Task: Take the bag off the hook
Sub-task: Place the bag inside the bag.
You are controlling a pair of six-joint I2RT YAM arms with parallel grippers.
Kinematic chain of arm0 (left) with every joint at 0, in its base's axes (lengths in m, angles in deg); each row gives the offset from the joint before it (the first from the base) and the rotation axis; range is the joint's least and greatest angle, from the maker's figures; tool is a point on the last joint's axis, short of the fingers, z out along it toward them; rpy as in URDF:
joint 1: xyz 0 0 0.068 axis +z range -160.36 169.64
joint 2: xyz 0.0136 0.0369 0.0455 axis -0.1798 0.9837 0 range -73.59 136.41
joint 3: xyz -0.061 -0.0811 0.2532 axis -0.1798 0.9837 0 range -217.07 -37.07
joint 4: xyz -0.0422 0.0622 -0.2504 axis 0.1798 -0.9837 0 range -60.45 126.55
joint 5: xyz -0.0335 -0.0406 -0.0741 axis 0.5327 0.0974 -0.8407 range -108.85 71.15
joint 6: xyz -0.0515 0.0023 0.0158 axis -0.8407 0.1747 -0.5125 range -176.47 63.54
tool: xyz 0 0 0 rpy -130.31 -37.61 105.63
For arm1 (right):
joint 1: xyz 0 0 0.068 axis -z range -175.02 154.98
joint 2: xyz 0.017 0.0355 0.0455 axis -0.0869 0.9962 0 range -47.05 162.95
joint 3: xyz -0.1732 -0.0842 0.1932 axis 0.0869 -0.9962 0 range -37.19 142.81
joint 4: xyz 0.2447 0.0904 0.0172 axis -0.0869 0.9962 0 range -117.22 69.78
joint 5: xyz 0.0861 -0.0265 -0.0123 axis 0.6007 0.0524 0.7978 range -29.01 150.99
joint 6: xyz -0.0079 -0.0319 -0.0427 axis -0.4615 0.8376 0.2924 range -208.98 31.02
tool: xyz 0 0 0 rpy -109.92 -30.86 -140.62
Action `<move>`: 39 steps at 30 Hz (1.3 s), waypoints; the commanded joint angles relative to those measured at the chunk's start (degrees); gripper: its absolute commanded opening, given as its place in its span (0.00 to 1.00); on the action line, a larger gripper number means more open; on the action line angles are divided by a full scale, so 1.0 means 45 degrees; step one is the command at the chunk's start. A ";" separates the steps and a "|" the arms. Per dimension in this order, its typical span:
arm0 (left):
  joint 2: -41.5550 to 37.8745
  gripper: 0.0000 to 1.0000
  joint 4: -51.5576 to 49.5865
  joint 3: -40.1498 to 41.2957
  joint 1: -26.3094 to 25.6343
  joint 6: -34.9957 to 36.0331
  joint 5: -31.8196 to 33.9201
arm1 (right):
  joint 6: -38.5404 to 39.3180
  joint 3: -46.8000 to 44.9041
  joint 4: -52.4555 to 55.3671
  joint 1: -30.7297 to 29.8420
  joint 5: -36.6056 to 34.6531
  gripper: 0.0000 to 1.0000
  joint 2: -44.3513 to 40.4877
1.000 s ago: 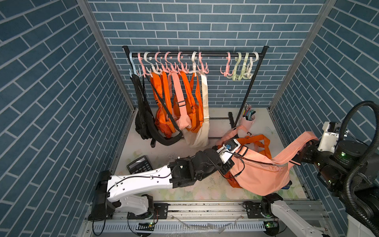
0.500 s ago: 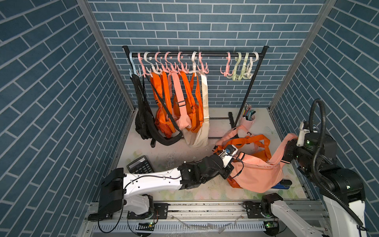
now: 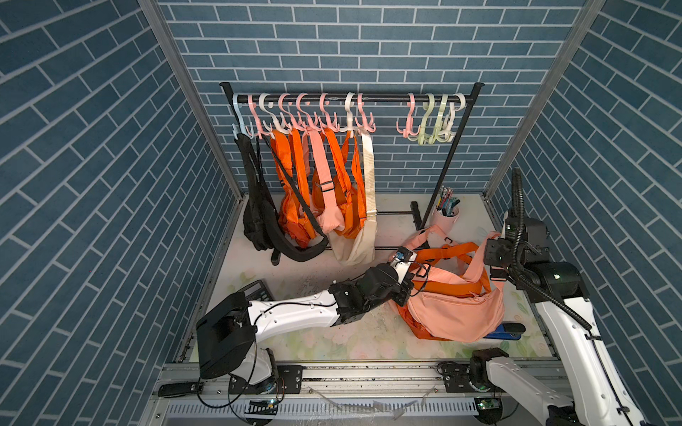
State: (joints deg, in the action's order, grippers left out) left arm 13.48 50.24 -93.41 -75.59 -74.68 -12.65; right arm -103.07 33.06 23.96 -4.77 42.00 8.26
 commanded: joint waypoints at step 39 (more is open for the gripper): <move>0.3345 0.03 0.2311 0.0920 0.2426 -0.2882 -0.2545 | -0.2217 -0.2011 -0.7047 0.3378 0.6815 0.00 0.7632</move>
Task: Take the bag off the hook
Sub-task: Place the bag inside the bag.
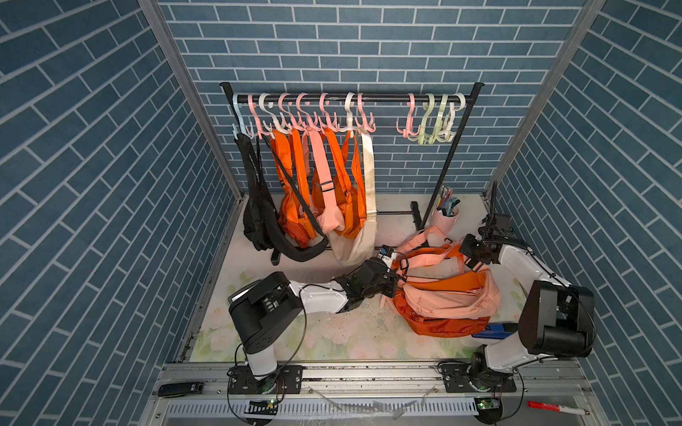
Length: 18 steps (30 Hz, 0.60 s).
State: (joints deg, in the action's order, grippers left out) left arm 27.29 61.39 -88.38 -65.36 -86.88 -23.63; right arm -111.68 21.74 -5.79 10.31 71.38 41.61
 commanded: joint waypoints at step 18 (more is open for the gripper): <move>0.0616 0.32 -0.0677 -0.1409 0.0431 -0.0226 0.0304 | -0.0869 0.0123 -0.2394 0.0029 0.1239 0.10 0.1311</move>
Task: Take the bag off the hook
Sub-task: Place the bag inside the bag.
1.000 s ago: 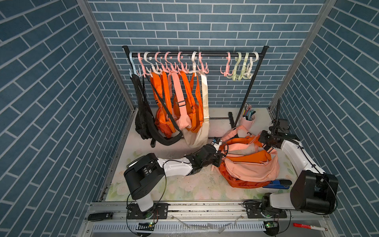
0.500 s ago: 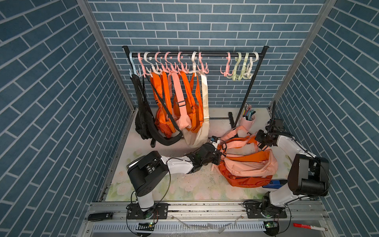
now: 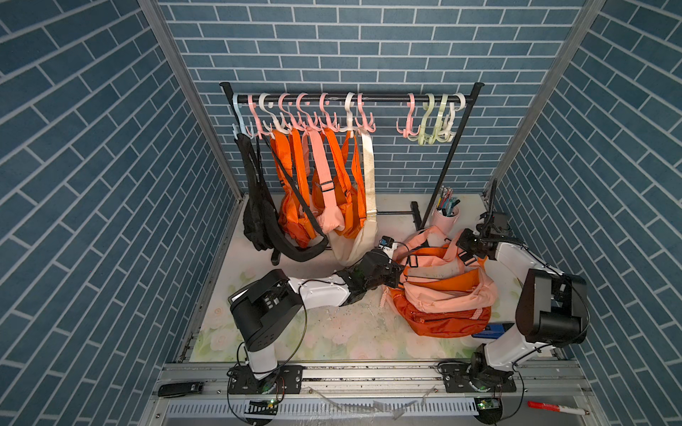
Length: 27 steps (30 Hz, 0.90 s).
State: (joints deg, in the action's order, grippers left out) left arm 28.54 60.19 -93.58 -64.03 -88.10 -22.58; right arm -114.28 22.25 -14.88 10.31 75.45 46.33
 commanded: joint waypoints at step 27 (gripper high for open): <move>-0.2528 0.89 -0.1867 -0.0577 0.0603 0.1110 0.1111 | -0.0433 -0.0295 -0.0425 0.0048 -0.0477 0.79 -0.2430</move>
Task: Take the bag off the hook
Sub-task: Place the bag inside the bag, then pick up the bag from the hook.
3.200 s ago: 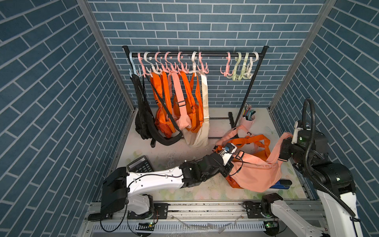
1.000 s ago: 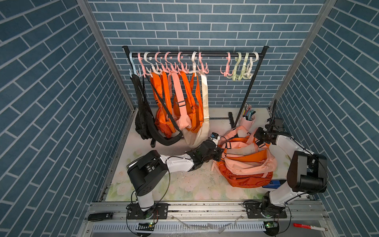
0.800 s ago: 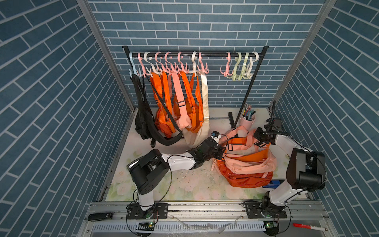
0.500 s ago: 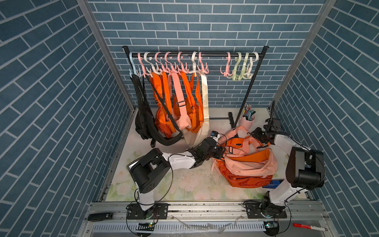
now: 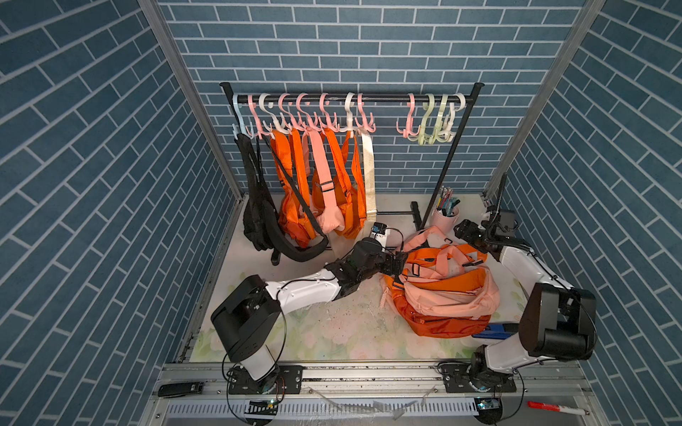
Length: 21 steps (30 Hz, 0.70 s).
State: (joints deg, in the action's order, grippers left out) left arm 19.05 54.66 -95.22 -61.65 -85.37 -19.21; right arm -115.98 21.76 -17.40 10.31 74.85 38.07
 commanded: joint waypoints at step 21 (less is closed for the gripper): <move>-0.7355 0.88 -0.4013 0.1494 0.0069 0.1208 0.1677 | 0.0311 0.0082 0.2814 -0.1475 -0.1214 0.76 -0.5902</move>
State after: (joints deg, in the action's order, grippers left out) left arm -10.78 41.65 -89.30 -61.60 -81.52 -14.03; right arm -115.92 20.93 -9.05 5.56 72.30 13.78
